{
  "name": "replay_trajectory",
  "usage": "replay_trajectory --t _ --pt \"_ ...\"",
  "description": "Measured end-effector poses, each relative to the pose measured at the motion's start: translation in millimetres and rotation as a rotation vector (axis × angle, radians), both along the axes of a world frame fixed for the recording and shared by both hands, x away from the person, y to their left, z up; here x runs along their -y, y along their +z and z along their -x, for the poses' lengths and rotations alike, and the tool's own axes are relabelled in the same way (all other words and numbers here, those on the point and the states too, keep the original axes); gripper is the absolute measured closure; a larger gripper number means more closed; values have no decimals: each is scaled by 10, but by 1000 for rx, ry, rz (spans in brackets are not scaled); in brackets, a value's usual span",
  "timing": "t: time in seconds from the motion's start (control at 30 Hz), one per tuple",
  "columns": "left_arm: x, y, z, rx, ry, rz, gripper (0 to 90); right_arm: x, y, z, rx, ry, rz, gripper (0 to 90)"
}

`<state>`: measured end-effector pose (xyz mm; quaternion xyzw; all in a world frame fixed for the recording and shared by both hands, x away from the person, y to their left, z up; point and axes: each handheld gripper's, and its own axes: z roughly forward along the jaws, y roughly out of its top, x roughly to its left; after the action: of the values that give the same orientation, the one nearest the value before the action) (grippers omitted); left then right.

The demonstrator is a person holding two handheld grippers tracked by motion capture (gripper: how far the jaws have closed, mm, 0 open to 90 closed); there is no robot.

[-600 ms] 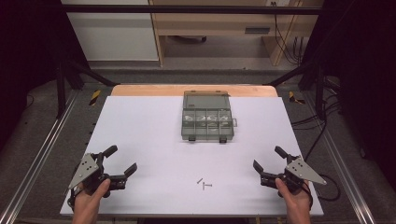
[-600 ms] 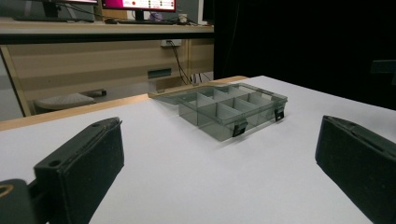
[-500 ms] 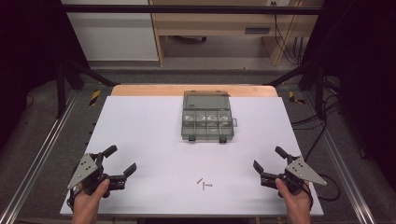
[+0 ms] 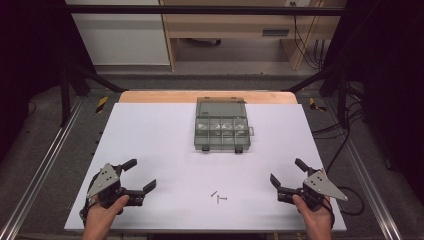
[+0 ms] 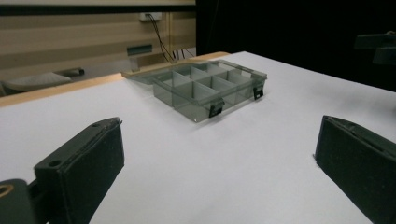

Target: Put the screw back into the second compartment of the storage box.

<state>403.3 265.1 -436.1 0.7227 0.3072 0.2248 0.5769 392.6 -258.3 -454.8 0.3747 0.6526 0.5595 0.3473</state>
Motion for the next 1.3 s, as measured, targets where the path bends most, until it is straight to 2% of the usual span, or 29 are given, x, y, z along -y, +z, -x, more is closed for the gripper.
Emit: replay_trajectory --t 0.1,0.13,0.23,0.4,0.6,0.77,0.97,1.2,1.23,1.3 --pt "111 8 -48 -38 -14 -15 16 -36 2 2 -1 3 3 17" --pt "245 85 -67 -50 -49 -65 16 -62 -1 -1 -1 9 6 18" --pt "328 130 -85 -61 -74 -80 16 -81 -1 2 -2 12 16 17" --pt "609 235 -173 -127 -134 -165 20 -94 4 15 -3 13 20 16" --pt "894 279 -255 -174 -194 -256 21 -86 0 6 -2 9 15 16" --pt "1061 343 -293 -201 -226 -298 20 -88 7 12 -1 1 7 17" --pt "1245 388 -346 -239 -230 -360 20 -96 13 11 -10 1 -1 18" --pt "1472 374 -383 -277 -278 -457 22 -94 12 6 -13 -5 -6 18" --pt "1495 376 -392 -282 -292 -485 22 -94 13 7 -12 -6 -7 18" --pt "1556 352 -395 -296 -302 -499 23 -90 16 11 -14 -7 -8 18"
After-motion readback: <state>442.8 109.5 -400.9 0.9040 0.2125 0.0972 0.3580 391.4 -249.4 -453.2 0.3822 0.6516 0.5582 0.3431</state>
